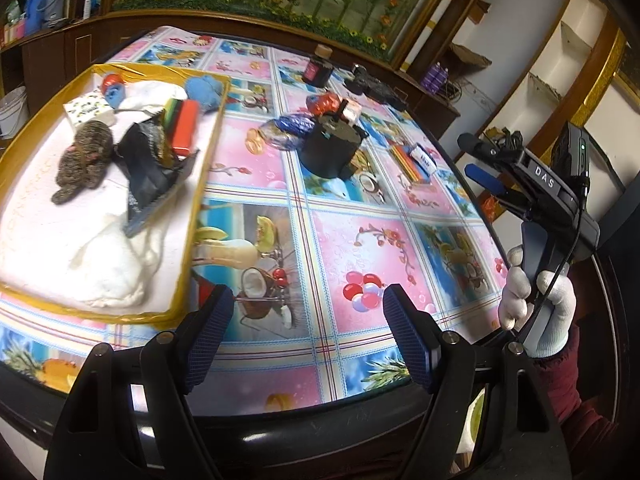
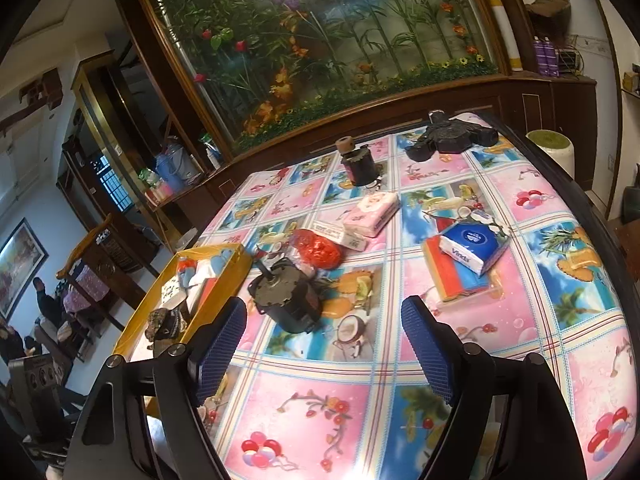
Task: Organize soft objects
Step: 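Withdraw both tools from the tray and reach toward the blue Vinda tissue pack, then grasp the blue Vinda tissue pack with the right tool while the left tool grasps the red bag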
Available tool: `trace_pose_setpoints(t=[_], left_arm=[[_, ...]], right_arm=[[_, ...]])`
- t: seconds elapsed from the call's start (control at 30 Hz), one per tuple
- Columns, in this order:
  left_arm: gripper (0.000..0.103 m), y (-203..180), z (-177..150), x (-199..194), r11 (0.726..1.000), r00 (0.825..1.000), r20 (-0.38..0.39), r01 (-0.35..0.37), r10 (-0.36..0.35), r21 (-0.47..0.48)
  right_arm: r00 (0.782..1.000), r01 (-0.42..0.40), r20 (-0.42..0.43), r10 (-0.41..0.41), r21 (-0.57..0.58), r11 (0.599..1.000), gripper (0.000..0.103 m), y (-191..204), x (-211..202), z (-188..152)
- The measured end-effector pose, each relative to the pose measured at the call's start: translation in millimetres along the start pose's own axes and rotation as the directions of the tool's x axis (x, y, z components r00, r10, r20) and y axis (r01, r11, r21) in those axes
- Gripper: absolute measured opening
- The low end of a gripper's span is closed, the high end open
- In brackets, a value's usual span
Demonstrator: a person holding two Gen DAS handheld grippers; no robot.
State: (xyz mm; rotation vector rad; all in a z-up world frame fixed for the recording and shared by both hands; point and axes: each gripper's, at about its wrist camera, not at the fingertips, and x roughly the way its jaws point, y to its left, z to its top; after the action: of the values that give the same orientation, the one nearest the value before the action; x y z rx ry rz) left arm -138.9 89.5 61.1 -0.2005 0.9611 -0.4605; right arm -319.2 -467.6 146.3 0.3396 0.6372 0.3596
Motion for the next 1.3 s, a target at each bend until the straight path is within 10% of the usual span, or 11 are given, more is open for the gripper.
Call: trace_pose_setpoints(t=[0.77,0.97,1.13,1.3], left_arm=[[0.078,-60,48,117,0.991,0.989,-0.148,0.001,0.019,0.13],[0.085,-64,54,128,0.986,0.992,-0.113,-0.042,0.061,0.16],[0.103,-53,56,126,0.996,0.995,-0.092,0.054,-0.047,0.073],[0.103,-81,41,135,0.959,0.991,-0.092,-0.073,0.102,0.275]], right_arm=[[0.988,0.046,0.149,-0.04,-0.037,0.998,0.084,-21,55,85],[0.992,0.064,0.106,-0.063,-0.008,0.998,0.084,-50,80,86],[0.988,0.113,0.099,-0.116,0.03,0.993,0.084,-71,89,90],[0.991,0.104,0.073,-0.112,0.098,0.99,0.085,-88,90,93]])
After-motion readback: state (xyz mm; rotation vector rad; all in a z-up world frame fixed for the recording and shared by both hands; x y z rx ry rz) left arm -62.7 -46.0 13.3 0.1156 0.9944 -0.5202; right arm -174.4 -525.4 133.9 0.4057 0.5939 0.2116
